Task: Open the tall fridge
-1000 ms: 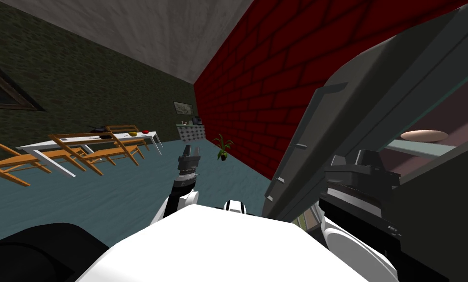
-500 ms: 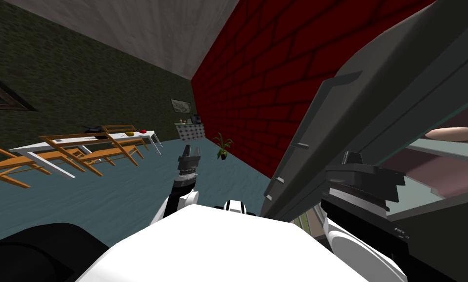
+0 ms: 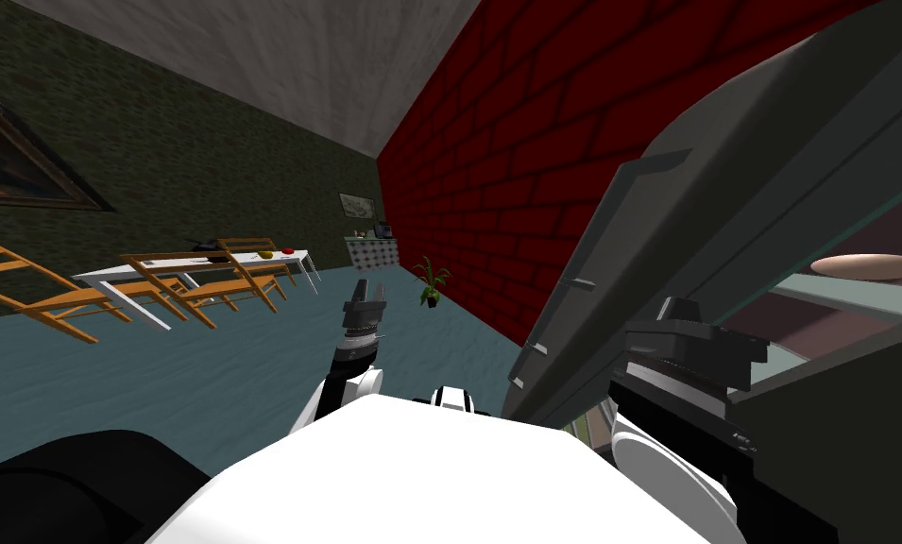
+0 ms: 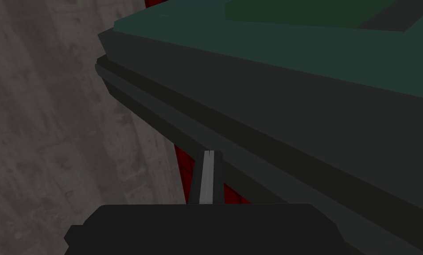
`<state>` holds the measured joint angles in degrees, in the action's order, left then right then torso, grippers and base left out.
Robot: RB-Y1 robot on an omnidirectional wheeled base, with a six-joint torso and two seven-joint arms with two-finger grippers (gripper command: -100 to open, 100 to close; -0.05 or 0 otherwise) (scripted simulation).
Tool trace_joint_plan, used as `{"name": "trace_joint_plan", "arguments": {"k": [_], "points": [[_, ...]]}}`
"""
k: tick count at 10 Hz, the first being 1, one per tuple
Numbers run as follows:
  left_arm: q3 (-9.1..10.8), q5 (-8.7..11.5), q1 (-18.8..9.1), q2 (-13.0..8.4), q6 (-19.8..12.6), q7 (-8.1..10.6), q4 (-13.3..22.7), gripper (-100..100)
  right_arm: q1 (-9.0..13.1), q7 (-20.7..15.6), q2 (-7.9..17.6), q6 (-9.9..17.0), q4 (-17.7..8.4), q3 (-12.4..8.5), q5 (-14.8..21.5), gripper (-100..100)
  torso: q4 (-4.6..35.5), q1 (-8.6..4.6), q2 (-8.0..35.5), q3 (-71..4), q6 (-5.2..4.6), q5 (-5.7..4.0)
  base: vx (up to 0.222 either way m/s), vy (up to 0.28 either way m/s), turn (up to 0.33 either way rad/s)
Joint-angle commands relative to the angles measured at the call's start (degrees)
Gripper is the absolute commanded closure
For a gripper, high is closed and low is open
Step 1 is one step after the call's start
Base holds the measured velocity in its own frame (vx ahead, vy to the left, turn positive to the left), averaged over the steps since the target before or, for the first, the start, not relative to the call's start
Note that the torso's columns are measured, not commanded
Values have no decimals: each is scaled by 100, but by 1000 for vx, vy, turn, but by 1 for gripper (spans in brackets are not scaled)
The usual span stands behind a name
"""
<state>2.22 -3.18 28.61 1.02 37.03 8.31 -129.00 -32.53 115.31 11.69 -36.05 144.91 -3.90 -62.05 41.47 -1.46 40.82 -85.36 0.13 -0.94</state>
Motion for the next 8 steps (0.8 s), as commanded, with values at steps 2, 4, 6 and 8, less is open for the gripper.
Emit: {"name": "trace_joint_plan", "arguments": {"k": [2,4,6,8], "points": [[0,0,0,0,0,0,0,0,72,86,-28,-193,-394,98,112,100,-6,-14,-1,2,1,-11,-38,-14,68],[0,0,-1,0,0,0,0,0,125,177,-32,-390,-616,194,252,100,-3,-33,8,10,-4,-19,-68,-27,85],[0,0,0,0,0,0,0,0,164,245,-29,-443,-680,288,317,-100,15,-4,26,15,-13,6,-41,13,11],[0,0,0,0,0,0,0,0,171,257,-48,-441,-776,310,308,-100,13,25,28,13,-8,16,-9,8,11]]}}
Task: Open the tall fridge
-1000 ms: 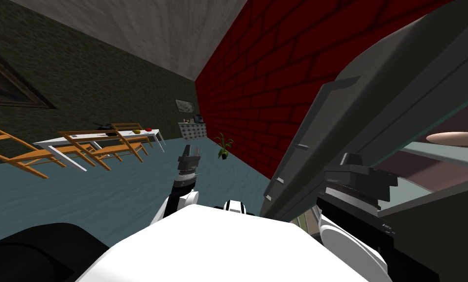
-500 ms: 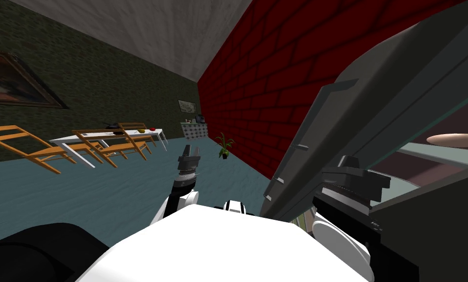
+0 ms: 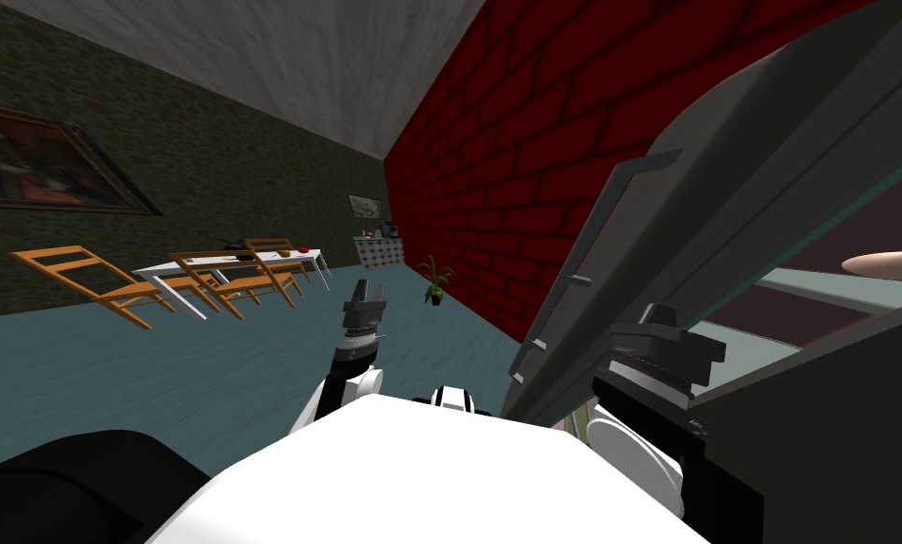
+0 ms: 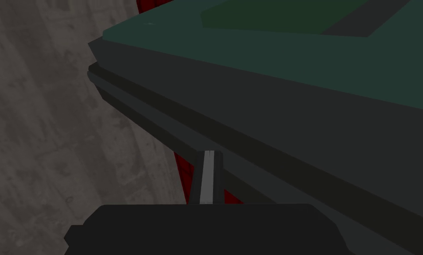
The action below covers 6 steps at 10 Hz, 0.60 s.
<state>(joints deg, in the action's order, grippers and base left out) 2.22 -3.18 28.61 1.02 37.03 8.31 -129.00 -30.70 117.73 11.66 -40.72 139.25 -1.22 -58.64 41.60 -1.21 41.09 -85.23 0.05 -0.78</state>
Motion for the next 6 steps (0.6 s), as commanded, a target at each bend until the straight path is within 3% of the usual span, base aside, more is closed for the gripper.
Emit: {"name": "trace_joint_plan", "arguments": {"k": [1,6], "points": [[0,0,0,0,0,0,0,0,-3,28,-68,29,-317,67,-43,-100,-1,-5,-2,-1,3,-2,-2,0,26],[0,0,0,0,0,0,0,0,41,105,-182,43,-917,207,-99,-100,-18,-52,-25,-13,-2,-29,-3,6,28]]}}
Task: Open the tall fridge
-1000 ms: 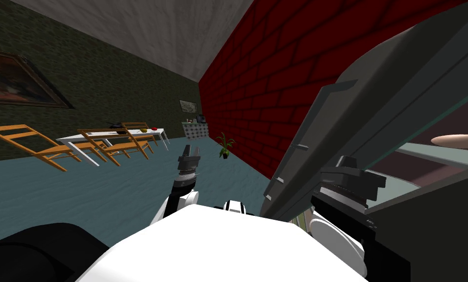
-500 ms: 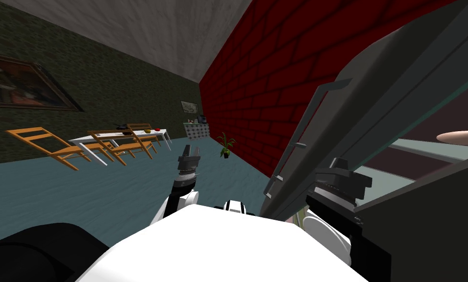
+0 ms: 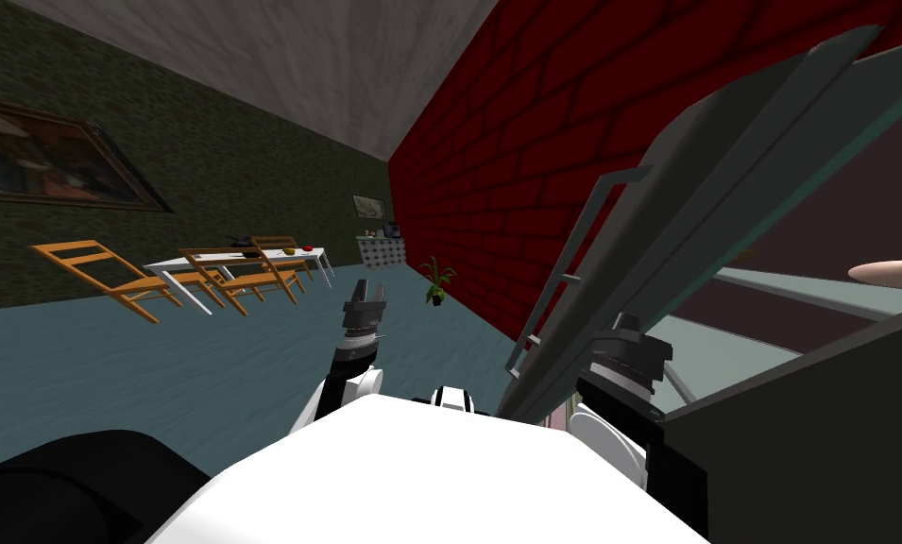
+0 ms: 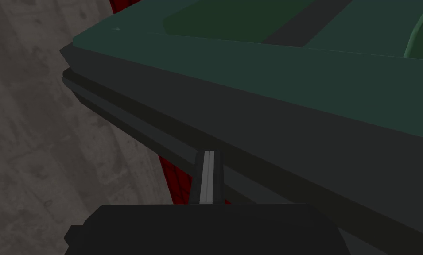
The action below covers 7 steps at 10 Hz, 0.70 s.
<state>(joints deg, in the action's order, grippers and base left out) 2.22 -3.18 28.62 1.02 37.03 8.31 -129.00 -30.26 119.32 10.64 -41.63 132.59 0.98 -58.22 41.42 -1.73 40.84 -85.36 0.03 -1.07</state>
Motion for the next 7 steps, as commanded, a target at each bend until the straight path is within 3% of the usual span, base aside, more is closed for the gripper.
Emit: {"name": "trace_joint_plan", "arguments": {"k": [1,6,7], "points": [[0,0,0,0,0,0,0,0,-3,-54,-80,134,-251,-13,-141,-100,-5,-13,-2,1,-6,-9,0,0,0],[0,0,0,0,0,0,0,0,32,8,-173,145,-724,98,-185,-100,-21,-54,-31,-15,-8,-29,-3,4,17],[0,0,0,0,0,0,0,0,32,8,-173,145,-724,98,-185,-100,-22,-52,-33,-16,-9,-28,-6,4,6]]}}
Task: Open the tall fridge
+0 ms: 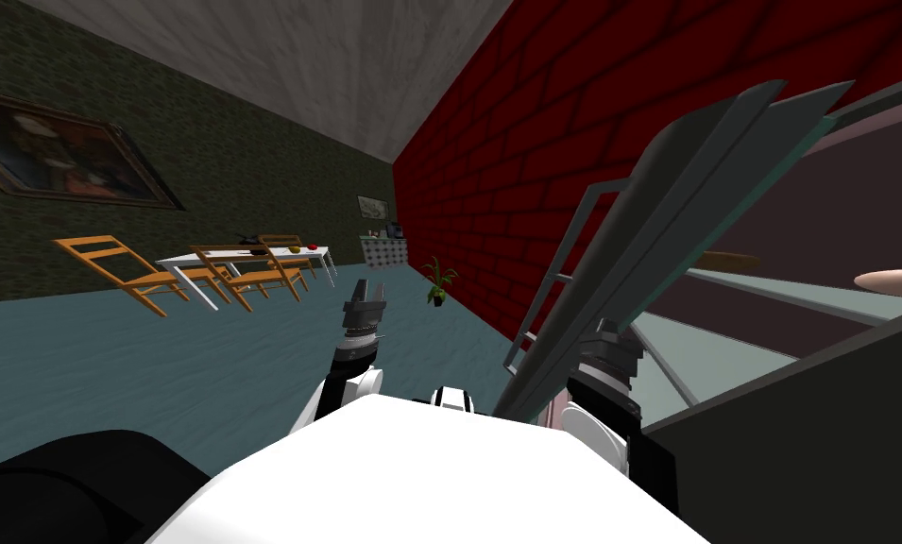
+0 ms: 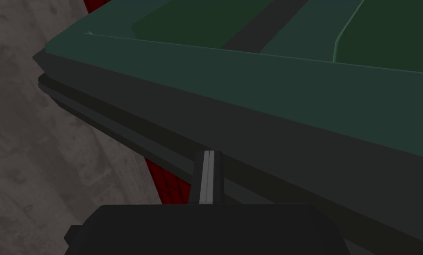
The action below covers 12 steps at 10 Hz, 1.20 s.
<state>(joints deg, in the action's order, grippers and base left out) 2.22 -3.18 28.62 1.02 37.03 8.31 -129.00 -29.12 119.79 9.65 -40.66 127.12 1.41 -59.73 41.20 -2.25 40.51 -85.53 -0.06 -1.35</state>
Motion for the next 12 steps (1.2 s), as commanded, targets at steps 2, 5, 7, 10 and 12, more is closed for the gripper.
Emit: {"name": "trace_joint_plan", "arguments": {"k": [2,5,7,10,12], "points": [[0,0,0,0,0,0,0,0,-74,-24,-101,50,-289,81,-45,-100,7,12,13,9,-1,8,1,-6,12],[0,0,0,0,0,0,0,0,-66,-10,-129,52,-399,107,-55,-100,5,1,10,6,-6,5,-3,6,5],[0,0,0,0,0,0,0,0,-66,-10,-129,52,-399,107,-55,-100,1,-4,4,4,-4,1,0,0,0],[0,0,0,0,0,0,0,0,-58,4,-156,55,-506,132,-65,-100,1,-4,5,6,-6,1,-2,-3,7],[0,0,0,0,0,0,0,0,-58,4,-156,55,-506,132,-65,-100,4,-2,6,5,-8,5,3,2,0]]}}
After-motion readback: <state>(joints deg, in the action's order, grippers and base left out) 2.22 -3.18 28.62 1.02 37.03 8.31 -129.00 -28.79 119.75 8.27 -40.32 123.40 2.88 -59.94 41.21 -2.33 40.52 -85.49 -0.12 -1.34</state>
